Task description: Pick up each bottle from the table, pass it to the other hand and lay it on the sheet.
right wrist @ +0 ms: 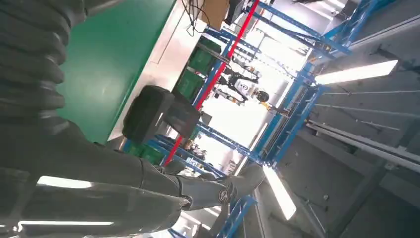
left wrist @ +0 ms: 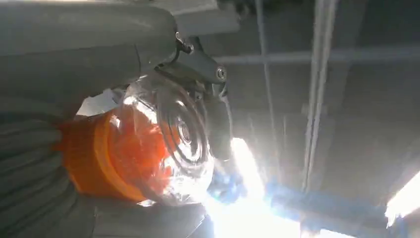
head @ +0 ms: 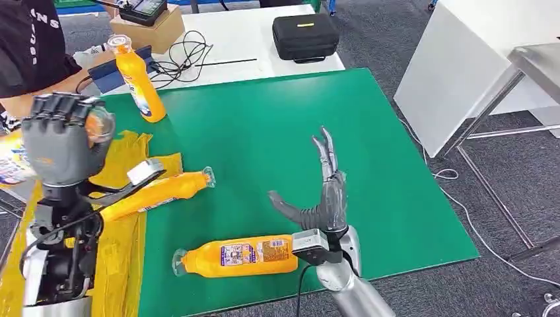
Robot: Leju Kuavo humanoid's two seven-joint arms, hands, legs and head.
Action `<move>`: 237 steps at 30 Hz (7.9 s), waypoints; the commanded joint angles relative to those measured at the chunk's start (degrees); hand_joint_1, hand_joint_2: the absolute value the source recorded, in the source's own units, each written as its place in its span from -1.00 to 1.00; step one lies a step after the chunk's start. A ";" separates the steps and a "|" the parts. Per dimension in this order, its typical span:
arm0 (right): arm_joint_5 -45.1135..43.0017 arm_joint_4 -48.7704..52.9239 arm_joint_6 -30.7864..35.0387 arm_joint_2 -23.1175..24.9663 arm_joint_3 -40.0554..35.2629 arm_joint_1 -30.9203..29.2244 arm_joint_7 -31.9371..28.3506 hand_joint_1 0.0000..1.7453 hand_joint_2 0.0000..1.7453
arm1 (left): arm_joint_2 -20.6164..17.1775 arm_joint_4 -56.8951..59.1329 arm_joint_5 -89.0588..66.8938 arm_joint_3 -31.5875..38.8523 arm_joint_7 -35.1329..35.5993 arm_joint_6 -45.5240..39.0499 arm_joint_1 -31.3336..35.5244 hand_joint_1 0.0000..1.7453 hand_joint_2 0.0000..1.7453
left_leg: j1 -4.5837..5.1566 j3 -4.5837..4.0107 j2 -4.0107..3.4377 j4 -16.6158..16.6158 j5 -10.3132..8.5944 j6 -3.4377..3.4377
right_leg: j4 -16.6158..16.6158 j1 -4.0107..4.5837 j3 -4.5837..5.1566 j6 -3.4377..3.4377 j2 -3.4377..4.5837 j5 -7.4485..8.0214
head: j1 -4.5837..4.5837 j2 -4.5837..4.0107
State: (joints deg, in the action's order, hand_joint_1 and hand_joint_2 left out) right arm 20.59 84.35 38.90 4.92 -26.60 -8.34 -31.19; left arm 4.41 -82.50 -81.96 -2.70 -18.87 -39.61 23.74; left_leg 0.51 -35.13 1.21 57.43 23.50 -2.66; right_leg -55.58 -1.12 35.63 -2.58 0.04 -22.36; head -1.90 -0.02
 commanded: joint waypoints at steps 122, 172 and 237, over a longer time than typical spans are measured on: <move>4.62 8.93 -48.61 -25.47 -10.71 -0.20 15.55 -1.00 1.00 | -2.09 31.26 88.60 9.64 -12.03 45.02 6.90 -1.00 1.00 | -0.20 0.18 -0.06 0.07 0.12 0.32 | -0.03 0.24 -0.27 0.28 -0.08 -0.10 | 0.00 0.00; 20.75 -30.30 -41.48 -2.59 -26.14 -18.68 24.22 -1.00 1.00 | 1.86 28.58 89.27 9.63 -11.63 44.36 5.68 -1.00 1.00 | -0.28 0.12 -0.20 0.00 0.00 0.39 | -0.04 0.30 -0.14 0.29 0.09 0.00 | 0.00 0.00; 25.22 -10.22 1.10 9.94 33.97 -4.09 8.21 1.00 1.00 | 2.62 13.44 60.56 -4.23 -3.54 31.21 -2.06 -1.00 1.00 | -0.27 -0.31 0.16 0.09 -0.24 0.60 | -0.13 0.34 0.24 0.55 -0.25 0.20 | 0.00 0.00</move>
State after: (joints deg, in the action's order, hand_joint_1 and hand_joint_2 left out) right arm 47.46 66.13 39.74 8.73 -11.13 -14.87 -17.59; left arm 6.86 -66.92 -17.48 1.43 -24.36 -8.26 21.13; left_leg 0.28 -35.59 1.25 57.42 23.15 -2.18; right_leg -55.60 -0.83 36.07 -2.11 0.02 -21.98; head -1.90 -0.02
